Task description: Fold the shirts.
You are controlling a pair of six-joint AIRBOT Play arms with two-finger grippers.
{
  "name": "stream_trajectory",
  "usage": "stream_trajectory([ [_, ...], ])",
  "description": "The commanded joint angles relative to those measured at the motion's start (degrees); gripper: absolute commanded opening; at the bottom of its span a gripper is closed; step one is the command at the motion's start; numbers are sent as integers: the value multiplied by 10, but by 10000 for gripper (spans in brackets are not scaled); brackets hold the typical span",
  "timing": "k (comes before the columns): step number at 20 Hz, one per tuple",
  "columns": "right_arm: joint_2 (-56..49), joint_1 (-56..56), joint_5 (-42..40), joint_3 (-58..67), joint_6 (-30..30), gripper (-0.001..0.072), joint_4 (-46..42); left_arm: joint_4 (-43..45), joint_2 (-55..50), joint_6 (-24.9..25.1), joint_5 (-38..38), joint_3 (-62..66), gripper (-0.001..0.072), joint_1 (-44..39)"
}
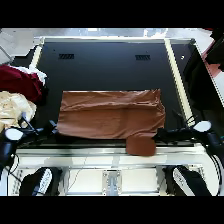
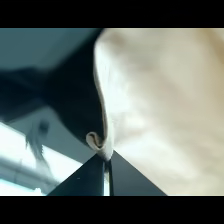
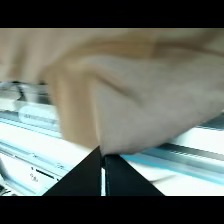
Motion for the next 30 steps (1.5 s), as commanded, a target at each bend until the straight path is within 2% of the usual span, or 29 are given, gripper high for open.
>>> stream_trajectory([
  [1,83,0,61,103,63,16,-79,1,85,17,10,69,14,0],
  [3,79,0,14,160,71,14,-95,-4,60,43,10,125,14,-13],
  [6,3,0,-42,226,51,15,-63,-3,-57,87,42,223,14,-79],
  [8,-75,0,-87,262,37,15,-49,33,-157,86,88,280,14,-124],
  [10,-162,0,-142,298,10,15,-16,77,-263,67,97,331,14,-152],
  [14,-340,32,-215,397,5,16,0,87,-422,52,122,407,14,-176],
  [16,-423,55,-236,455,6,15,0,88,-467,32,153,440,14,-176],
  [19,-525,74,-252,531,9,15,0,93,-509,30,179,478,14,-176],
  [23,-598,82,-247,567,23,18,0,103,-532,42,185,484,28,-182],
  [24,-601,82,-237,567,21,20,-3,103,-530,42,188,485,127,-183],
  [25,-598,81,-219,570,21,71,-17,102,-525,42,193,485,404,-183],
  [26,-592,76,-186,580,20,252,-38,103,-516,42,195,485,572,-179],
  [27,-581,69,-149,593,20,429,-62,102,-500,42,195,486,579,-173],
  [30,-510,38,-61,633,20,438,-151,100,-423,42,220,487,577,-164],
])
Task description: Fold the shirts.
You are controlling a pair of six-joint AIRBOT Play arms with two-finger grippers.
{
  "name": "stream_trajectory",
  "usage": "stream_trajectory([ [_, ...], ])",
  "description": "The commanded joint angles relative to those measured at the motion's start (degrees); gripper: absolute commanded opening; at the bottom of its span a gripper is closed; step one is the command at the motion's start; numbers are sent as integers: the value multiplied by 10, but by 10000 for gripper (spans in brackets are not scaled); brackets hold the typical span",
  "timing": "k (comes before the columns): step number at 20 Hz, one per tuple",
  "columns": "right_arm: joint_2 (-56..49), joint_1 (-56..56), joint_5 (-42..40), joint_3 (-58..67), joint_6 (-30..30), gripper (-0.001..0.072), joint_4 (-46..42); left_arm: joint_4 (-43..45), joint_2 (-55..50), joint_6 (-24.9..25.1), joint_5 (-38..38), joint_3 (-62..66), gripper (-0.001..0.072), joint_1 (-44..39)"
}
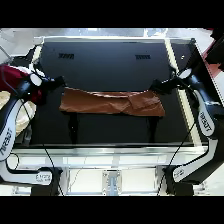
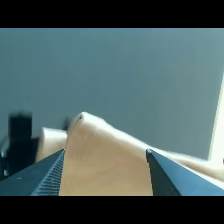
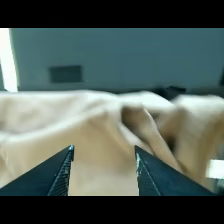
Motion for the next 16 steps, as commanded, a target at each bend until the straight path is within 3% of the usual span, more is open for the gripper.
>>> stream_trajectory([
  [1,72,-36,79,31,2,456,-96,-6,77,7,43,2,578,-7],
  [3,113,-68,84,31,5,466,-110,-9,110,78,50,8,578,-59],
  [7,109,-130,124,-6,13,494,-72,-9,70,116,-14,37,569,-189],
  [8,105,-141,121,-30,0,495,-54,-7,49,119,-23,43,514,-217],
  [9,98,-151,116,-56,-20,496,-32,6,22,119,-28,51,387,-245],
  [13,39,-181,106,-124,-94,584,68,23,-101,92,-81,120,377,-292],
  [16,-17,-188,99,-127,-140,597,169,23,-182,80,-164,202,364,-292],
])
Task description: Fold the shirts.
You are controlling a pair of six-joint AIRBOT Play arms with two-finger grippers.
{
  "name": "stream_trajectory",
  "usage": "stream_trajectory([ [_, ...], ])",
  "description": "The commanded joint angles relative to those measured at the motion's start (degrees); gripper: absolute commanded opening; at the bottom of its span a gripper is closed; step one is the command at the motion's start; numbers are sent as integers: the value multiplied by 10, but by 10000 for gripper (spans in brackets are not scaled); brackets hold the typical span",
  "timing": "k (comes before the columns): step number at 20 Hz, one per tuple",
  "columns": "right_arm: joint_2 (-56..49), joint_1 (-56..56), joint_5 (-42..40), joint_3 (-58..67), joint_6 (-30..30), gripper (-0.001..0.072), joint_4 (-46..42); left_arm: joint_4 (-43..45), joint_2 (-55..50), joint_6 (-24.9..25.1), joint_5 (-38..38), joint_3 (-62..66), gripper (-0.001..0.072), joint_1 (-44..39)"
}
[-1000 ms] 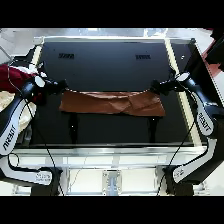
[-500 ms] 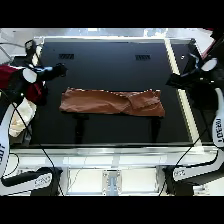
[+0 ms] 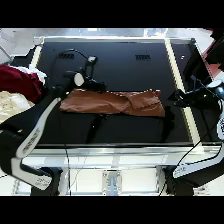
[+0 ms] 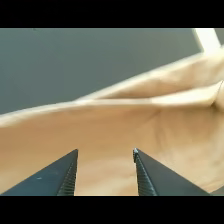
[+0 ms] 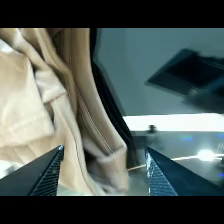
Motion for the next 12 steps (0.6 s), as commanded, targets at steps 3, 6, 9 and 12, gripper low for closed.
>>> stream_trajectory([
  [3,-74,-7,-31,-17,-73,597,170,4,-100,-12,-94,107,96,-16],
  [6,-83,13,-44,-17,-73,597,177,4,-100,-12,-124,107,84,-15],
  [9,-83,50,-69,-17,-73,598,176,4,-100,-12,-150,107,85,-15],
  [12,-88,88,-67,-17,-66,598,174,4,-100,-12,-153,107,85,-15],
])
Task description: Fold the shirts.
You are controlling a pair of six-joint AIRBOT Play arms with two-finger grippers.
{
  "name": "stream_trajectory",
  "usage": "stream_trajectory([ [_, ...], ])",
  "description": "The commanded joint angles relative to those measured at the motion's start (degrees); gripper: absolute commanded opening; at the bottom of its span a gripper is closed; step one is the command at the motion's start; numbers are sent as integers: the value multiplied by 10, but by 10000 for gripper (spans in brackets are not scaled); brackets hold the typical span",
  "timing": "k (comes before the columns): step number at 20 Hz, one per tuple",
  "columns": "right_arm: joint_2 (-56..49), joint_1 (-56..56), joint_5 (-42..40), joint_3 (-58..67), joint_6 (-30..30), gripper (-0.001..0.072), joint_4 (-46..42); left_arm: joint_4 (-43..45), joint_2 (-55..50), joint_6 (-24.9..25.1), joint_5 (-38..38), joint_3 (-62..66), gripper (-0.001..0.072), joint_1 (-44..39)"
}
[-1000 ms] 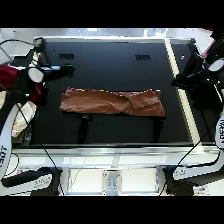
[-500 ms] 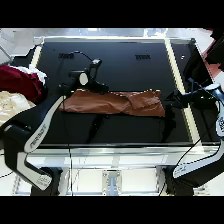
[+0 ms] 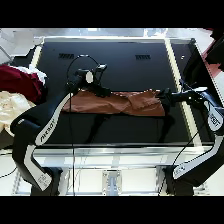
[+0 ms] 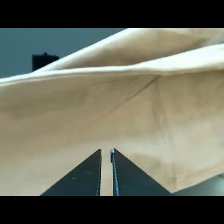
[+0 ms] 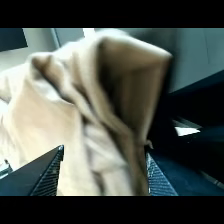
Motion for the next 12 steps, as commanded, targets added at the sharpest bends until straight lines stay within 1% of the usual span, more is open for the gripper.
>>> stream_trajectory([
  [1,-6,40,4,0,6,589,1,0,-2,0,-20,3,85,0],
  [2,-5,45,14,0,10,570,0,1,-2,2,-21,3,85,1],
  [3,-5,49,31,0,10,420,4,6,-2,8,-20,3,84,1],
  [5,-4,52,79,12,9,51,10,35,-9,9,-24,3,17,1],
  [6,-1,53,108,24,8,20,13,41,-17,9,-31,3,17,1],
  [8,19,56,160,56,10,20,33,41,-42,9,-47,3,17,1],
  [10,57,68,163,91,41,19,47,38,-67,24,-60,3,17,-3],
  [12,87,94,166,140,72,18,44,26,-80,40,-50,3,17,-11],
])
